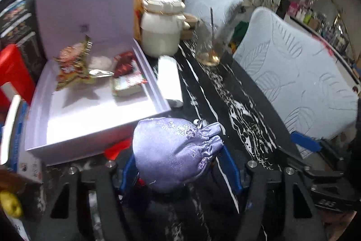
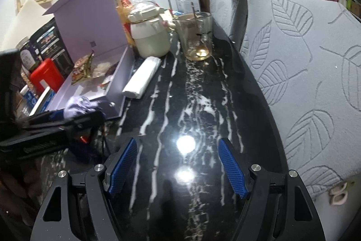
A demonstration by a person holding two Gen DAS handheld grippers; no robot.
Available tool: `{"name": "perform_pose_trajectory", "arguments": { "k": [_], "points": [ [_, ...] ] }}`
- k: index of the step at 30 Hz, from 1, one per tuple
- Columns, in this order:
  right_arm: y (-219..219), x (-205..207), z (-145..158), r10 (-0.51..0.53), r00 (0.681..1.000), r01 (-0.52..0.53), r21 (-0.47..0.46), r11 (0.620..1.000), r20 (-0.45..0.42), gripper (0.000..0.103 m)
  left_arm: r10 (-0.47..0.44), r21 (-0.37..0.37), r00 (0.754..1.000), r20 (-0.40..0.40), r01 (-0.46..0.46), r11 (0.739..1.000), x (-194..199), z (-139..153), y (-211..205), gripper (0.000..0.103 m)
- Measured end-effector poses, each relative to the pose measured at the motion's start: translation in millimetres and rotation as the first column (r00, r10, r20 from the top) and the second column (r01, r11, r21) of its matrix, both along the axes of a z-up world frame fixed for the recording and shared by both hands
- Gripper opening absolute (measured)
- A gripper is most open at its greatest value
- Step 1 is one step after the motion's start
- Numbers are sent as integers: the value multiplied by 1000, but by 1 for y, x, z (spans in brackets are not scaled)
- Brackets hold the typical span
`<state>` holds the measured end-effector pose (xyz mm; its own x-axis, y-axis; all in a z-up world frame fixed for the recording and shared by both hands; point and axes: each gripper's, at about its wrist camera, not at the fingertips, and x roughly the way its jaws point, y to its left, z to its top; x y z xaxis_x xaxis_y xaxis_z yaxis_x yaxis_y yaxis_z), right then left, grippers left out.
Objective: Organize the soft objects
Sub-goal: 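Grasp the lavender drawstring pouch with the left tool while the right tool grasps the red candy packet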
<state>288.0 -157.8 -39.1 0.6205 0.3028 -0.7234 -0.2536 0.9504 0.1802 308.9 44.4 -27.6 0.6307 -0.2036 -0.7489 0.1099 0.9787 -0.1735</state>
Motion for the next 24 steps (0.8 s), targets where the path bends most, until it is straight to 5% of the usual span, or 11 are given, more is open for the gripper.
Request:
{"name": "perform_pose_trajectory", "arguments": {
  "k": [9, 24],
  "points": [
    [42, -10, 5, 90, 996, -91, 31, 995, 5, 75, 110, -8, 992, 54, -109, 994, -40, 21, 59, 65],
    [142, -1, -20, 251, 967, -251, 6, 968, -41, 75, 243, -29, 970, -15, -243, 970, -60, -16, 142, 65]
  ]
}}
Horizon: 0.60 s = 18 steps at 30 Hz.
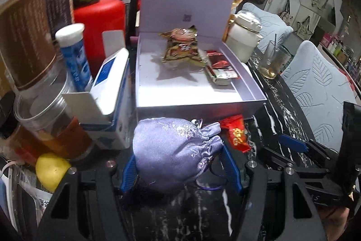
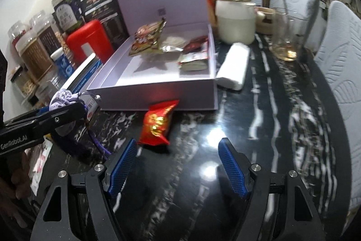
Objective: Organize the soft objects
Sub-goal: 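Grasp the lavender drawstring pouch with the left tool while the right tool grasps the red candy packet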
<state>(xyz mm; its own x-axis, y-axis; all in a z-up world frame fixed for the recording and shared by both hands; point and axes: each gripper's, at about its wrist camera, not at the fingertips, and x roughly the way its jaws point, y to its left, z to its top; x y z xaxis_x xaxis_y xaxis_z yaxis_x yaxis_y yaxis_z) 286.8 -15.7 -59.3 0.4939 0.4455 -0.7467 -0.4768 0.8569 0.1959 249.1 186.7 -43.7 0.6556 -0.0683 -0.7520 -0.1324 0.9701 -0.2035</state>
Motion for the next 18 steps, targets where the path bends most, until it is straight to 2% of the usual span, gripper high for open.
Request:
{"name": "perform_pose_trajectory", "arguments": {
  "k": [11, 13, 15, 16, 17, 18],
  "points": [
    [43, 34, -26, 47, 998, -49, -37, 998, -46, 75, 9, -44, 1000, -14, -9, 999, 9, -12, 20, 65],
    [49, 38, -32, 55, 997, -57, -40, 998, -60, 69, 10, -46, 1000, -16, -11, 999, 11, -13, 21, 65],
    [52, 40, -36, 57, 996, -60, -46, 997, -72, 51, 11, -46, 1000, -20, -12, 999, 12, -14, 21, 65],
    [53, 40, -37, 55, 996, -59, -52, 997, -69, 47, 12, -45, 1000, -21, -13, 999, 12, -14, 21, 65],
    [54, 40, -37, 56, 997, -60, -60, 996, -59, 36, 11, -45, 1000, -21, -12, 999, 12, -14, 21, 65],
    [54, 40, -38, 60, 996, -64, -56, 996, -67, 33, 11, -46, 1000, -21, -12, 999, 12, -14, 21, 65]
  ]
}}
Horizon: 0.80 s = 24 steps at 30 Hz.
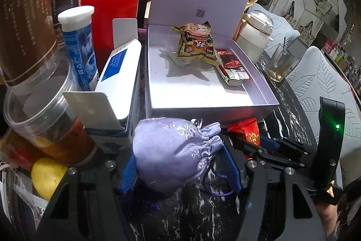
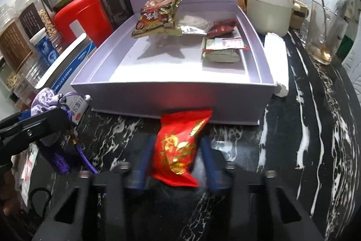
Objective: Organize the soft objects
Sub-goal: 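Grasp the lavender drawstring pouch with the left tool while the right tool grasps the red candy packet, then carry the lavender pouch and red candy packet up over the lavender box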
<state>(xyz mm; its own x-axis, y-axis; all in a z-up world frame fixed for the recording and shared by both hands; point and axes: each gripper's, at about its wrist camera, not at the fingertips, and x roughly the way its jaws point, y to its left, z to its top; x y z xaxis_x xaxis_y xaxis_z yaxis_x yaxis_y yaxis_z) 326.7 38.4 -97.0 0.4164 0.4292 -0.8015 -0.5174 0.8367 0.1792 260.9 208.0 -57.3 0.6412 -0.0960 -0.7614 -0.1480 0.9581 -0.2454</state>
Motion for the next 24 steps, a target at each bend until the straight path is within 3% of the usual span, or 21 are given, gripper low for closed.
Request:
{"name": "perform_pose_trajectory", "arguments": {
  "k": [11, 24],
  "points": [
    [-27, -26, 15, -29, 1000, 29, 42, 999, 12, 31, -32, 20, 999, 41, 31, 999, -23, 18, -20, 65],
    [-60, -94, 43, -56, 997, 52, 71, 996, 54, 31, -107, 7, 992, 73, 107, 994, -66, 32, -53, 65]
  ]
}}
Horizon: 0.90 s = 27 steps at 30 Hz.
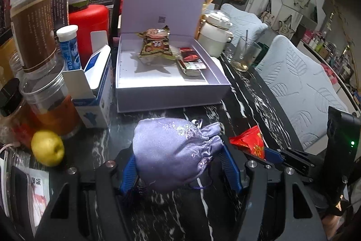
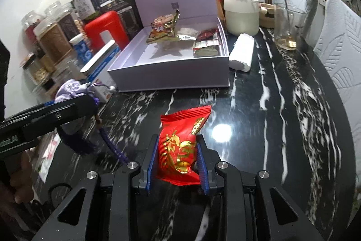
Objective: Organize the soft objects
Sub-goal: 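Carry the lavender pouch and red candy packet up over the lavender box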
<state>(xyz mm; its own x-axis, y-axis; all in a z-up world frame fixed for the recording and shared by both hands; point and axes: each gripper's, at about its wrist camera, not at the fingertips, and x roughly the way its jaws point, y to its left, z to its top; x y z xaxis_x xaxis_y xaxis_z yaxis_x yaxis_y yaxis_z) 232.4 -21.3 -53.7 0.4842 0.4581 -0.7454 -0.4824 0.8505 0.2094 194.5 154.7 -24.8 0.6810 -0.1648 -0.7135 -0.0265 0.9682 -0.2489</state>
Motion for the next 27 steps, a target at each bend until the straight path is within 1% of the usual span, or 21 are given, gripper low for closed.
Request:
{"name": "perform_pose_trajectory", "arguments": {
  "k": [4, 9, 16, 21, 27],
  "points": [
    [-8, -21, 6, -2, 1000, 2, 13, 1000, 2, 31, -11, 13, 1000, 9, 11, 1000, -15, 3, -7, 65],
    [-17, -47, 19, -5, 999, 4, 26, 1000, 37, 31, -27, 9, 999, 20, 27, 1000, -32, 9, -12, 65],
    [-24, -75, 43, 5, 994, -11, 58, 998, 105, 31, -41, 23, 996, 84, 39, 999, -50, 30, -16, 65],
    [-25, -83, 60, 18, 988, -31, 82, 996, 150, 31, -48, 44, 989, 139, 42, 998, -53, 48, -14, 65],
    [-20, -75, 77, 44, 983, -63, 102, 993, 180, 31, -40, 50, 982, 186, 31, 998, -45, 64, -8, 65]
  ]
}}
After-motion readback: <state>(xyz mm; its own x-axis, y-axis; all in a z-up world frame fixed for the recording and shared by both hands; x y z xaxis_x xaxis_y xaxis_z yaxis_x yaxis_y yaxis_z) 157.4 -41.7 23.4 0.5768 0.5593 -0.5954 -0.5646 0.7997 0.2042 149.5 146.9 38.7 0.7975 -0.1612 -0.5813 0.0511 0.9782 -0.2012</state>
